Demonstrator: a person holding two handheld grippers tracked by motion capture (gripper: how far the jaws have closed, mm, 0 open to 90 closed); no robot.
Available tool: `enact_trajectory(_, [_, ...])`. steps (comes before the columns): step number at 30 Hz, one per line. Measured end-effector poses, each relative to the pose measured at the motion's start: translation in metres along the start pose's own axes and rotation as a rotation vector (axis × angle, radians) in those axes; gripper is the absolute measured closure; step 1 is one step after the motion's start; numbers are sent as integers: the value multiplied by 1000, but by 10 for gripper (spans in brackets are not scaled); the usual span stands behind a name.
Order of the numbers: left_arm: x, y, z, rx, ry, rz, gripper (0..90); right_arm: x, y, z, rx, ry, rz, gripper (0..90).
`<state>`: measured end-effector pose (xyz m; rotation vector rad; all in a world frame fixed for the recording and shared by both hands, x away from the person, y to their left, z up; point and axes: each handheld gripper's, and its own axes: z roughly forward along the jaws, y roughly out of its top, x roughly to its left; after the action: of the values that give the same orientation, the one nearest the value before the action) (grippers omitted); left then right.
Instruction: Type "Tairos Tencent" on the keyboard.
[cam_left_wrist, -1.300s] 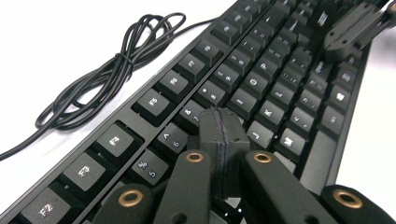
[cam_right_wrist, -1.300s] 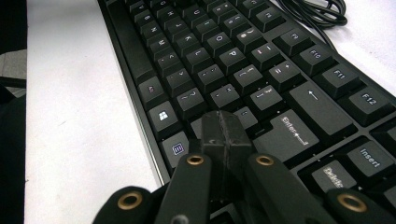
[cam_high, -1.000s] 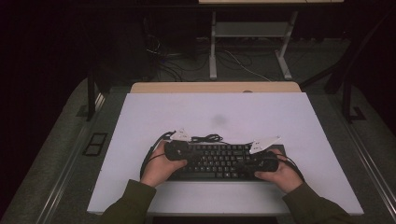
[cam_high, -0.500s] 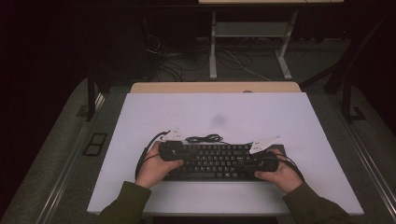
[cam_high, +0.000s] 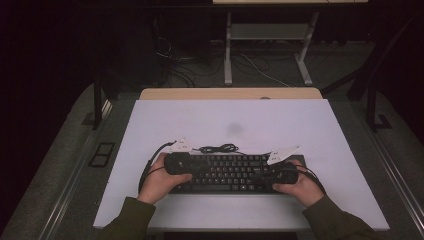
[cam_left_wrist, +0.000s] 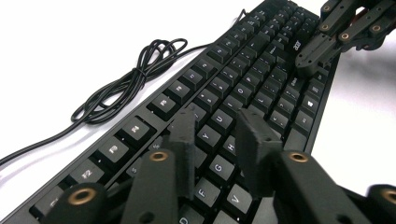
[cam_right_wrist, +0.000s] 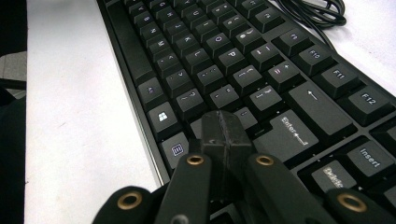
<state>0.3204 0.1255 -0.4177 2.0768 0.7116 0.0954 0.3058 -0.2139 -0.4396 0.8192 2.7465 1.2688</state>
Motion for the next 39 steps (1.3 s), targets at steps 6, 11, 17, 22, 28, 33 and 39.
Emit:
enact_trajectory(6, [0, -2, -6, -6, 5, 15, 543, 0, 0, 0, -1, 0, 0, 895])
enact_trajectory(11, [1, -5, -13, -15, 10, 15, 470, 0, 0, 0, -2, -2, 0, 894])
enact_trajectory(17, [2, -11, -20, -18, 21, 9, 420, 0, 0, -1, -6, -5, 3, 887])
enact_trajectory(22, [3, -17, -23, -20, 29, 9, 398, 2, 4, -5, -21, -7, -3, 864])
enact_trajectory(28, [4, -21, -25, -23, 37, 6, 368, 2, 7, -11, -80, -13, 2, 745])
enact_trajectory(33, [3, -23, -25, -20, 37, 11, 354, 2, 9, -12, -131, -11, 6, 547])
enact_trajectory(39, [3, -24, -27, -24, 39, 8, 345, 2, 16, -9, -180, -10, 3, 372])
